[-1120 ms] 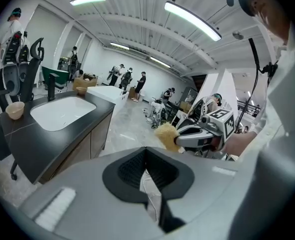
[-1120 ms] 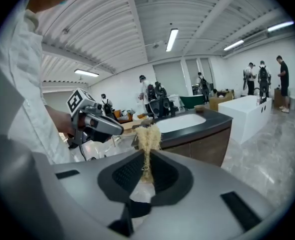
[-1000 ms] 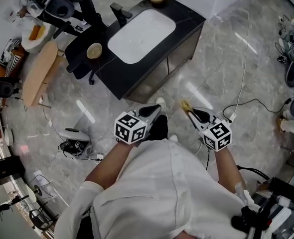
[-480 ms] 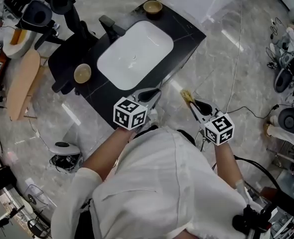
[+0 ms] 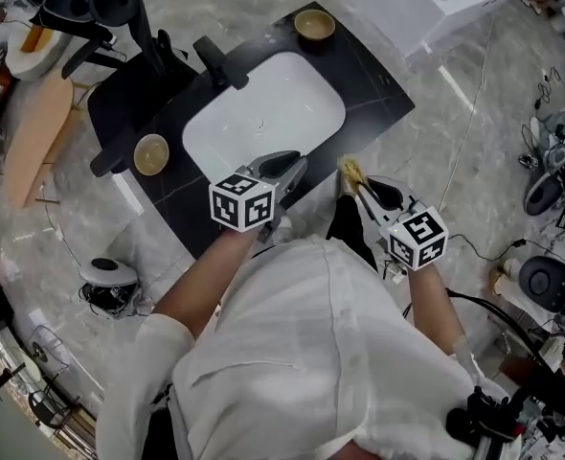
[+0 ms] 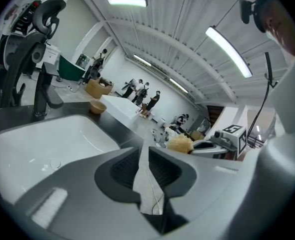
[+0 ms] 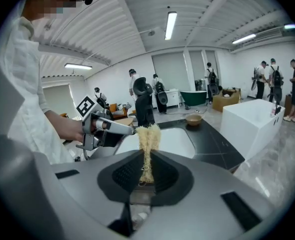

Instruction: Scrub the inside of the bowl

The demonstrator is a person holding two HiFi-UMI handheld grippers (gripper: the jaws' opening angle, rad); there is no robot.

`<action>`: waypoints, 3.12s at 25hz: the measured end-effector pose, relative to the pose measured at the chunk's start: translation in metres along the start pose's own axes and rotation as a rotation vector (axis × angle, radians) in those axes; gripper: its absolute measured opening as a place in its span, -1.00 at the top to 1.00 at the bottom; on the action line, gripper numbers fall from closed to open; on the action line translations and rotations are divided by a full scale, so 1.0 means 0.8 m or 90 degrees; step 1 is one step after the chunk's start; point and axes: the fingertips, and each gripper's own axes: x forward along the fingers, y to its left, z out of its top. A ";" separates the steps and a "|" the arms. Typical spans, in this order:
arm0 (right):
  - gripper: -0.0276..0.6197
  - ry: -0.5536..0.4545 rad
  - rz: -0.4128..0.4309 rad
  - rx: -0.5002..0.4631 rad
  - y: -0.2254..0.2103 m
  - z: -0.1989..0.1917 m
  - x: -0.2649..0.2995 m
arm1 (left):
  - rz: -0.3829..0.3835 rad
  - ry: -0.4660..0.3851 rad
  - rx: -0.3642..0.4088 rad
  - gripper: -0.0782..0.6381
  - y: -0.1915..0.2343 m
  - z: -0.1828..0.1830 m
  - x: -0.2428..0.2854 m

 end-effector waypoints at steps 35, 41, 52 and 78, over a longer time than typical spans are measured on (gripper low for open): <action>0.82 0.096 0.209 -0.014 -0.390 0.051 0.067 | 0.405 -0.108 -0.384 0.37 0.397 0.189 0.299; 0.82 0.097 0.208 -0.006 -0.403 0.046 0.072 | 0.448 -0.067 -0.382 0.73 0.409 0.181 0.299; 0.82 0.074 0.268 -0.056 -0.358 0.086 0.116 | 0.486 0.072 -0.164 0.75 0.330 0.185 0.252; 0.82 0.263 0.238 -0.458 -0.110 0.103 0.209 | 0.488 0.235 0.156 0.75 0.159 0.088 0.089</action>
